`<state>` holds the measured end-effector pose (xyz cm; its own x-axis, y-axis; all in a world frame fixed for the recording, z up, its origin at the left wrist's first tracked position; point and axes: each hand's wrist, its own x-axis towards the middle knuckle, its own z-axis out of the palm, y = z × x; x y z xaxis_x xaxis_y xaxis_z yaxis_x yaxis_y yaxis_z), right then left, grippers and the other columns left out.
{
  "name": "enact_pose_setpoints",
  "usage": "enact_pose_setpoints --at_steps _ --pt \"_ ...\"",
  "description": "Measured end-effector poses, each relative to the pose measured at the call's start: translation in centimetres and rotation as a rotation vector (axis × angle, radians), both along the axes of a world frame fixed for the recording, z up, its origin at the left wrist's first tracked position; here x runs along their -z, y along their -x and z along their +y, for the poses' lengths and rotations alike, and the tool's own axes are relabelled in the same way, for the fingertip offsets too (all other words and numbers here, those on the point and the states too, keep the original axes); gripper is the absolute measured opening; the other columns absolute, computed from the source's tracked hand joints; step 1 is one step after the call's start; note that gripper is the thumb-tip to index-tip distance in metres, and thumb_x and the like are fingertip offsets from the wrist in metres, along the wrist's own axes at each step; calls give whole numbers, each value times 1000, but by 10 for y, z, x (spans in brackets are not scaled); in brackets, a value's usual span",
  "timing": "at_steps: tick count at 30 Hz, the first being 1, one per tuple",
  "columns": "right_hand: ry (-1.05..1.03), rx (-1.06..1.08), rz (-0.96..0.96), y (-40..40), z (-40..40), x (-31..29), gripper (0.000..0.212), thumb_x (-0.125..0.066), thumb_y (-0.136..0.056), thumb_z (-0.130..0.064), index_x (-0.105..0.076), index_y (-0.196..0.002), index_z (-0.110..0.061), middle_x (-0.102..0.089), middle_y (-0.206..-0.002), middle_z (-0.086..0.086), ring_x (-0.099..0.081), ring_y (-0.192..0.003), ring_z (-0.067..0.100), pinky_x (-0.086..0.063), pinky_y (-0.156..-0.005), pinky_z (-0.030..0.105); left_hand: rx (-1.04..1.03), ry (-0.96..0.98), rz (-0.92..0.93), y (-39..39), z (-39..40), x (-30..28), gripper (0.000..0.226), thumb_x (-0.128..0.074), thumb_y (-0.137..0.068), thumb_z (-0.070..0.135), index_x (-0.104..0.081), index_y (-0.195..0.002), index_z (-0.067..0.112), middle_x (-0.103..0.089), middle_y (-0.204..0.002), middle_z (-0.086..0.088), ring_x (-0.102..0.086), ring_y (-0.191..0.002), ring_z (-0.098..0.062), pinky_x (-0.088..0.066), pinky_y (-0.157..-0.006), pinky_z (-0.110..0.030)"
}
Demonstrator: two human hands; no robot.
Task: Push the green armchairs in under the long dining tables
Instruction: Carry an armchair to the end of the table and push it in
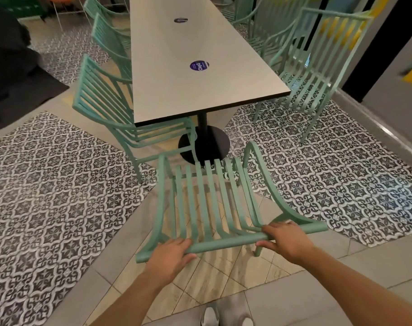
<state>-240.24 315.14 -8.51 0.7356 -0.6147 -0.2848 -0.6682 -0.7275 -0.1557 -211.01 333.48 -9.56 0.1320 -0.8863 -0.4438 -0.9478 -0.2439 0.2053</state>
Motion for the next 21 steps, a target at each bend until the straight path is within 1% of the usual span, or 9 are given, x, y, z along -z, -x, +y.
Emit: enact_pose_setpoints --at_steps 2,6,10,12,15,19,21 --pt "-6 -4 -11 1 -9 0 101 16 -56 -91 -53 -104 -33 -61 -104 -13 -58 -99 13 -42 -85 32 1 -6 -16 3 -9 0 52 -30 -94 62 -46 -133 32 -53 -128 12 -45 -122 -12 -42 -97 -37" --pt "5 -29 -15 8 -31 4 80 -4 -67 -86 -53 -103 -33 -61 -103 -13 -58 -97 13 -42 -83 32 11 -7 -45 11 -28 -1 48 -33 -96 59 -45 -132 31 -51 -127 11 -43 -122 -14 -42 -97 -39" --pt "39 -46 -33 14 -54 11 74 -9 -71 -85 -53 -104 -35 -61 -103 -14 -57 -97 11 -44 -83 31 -5 -2 -45 18 -50 -2 46 -36 -97 58 -47 -130 29 -51 -126 11 -45 -119 -14 -43 -93 -37" --pt "35 -46 -34 16 -68 11 76 -7 -70 -85 -53 -105 -35 -61 -103 -14 -57 -97 11 -43 -84 32 -17 -5 -42 23 -64 -4 46 -37 -97 57 -48 -130 28 -51 -125 11 -46 -117 -14 -43 -92 -35" --pt "44 -65 -24 20 -95 7 83 0 -65 -86 -53 -104 -34 -61 -100 -13 -57 -93 11 -42 -81 31 -46 -14 -15 34 -86 -8 45 -37 -97 56 -50 -130 27 -53 -124 10 -49 -114 -15 -42 -90 -34" --pt "6 -92 7 25 -129 -1 74 -8 -68 -84 -50 -99 -33 -56 -91 -12 -53 -82 10 -40 -82 31 -106 -5 10 44 -115 -9 40 -40 -96 57 -55 -120 29 -57 -115 10 -52 -105 -13 -45 -85 -35" --pt "-13 -109 8 23 -144 -5 72 -5 -64 -85 -46 -93 -34 -55 -88 -12 -52 -78 10 -40 -79 30 -124 13 12 46 -126 -10 38 -41 -95 57 -57 -114 28 -58 -107 11 -54 -100 -12 -45 -82 -34"
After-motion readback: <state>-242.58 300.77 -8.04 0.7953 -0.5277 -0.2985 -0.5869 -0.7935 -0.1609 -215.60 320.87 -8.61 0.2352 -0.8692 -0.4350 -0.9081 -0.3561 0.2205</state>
